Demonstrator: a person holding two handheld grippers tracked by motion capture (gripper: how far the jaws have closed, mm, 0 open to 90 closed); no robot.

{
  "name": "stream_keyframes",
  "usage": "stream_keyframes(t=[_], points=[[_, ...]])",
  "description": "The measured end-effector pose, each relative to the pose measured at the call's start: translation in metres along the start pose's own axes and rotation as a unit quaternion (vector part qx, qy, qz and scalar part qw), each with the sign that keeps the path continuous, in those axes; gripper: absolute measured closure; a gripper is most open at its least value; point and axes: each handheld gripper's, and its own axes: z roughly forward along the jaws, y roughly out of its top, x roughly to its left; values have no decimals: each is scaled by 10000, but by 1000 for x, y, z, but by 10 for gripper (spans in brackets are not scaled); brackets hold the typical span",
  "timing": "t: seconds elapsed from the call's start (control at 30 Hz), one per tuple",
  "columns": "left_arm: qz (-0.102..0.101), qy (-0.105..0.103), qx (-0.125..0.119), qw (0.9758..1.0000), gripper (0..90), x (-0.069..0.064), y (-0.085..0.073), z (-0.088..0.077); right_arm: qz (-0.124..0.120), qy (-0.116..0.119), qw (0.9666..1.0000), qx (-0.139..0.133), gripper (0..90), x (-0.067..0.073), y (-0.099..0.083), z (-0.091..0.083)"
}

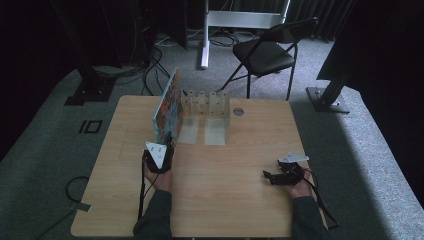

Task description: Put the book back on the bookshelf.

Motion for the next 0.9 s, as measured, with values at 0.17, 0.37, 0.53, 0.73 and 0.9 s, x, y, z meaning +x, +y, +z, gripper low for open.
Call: stream_keyframes(t=[0.17,0.37,0.53,0.73,0.9], points=[[71,-9,22,10000,805,-1,0,2,-2,-1,10000,-1,164,0,0,0],[73,55,-5,10000,805,-1,0,4,3,0,10000,1,165,0,0,0],[68,75,-63,9999,804,-1,1,6,-2,-1,10000,-1,164,0,0,0],[94,65,-99,9999,804,-2,1,8,5,0,10000,2,165,0,0,0],[134,101,-89,9998,804,-3,0,10,-8,-3,10000,-5,164,0,0,0]])
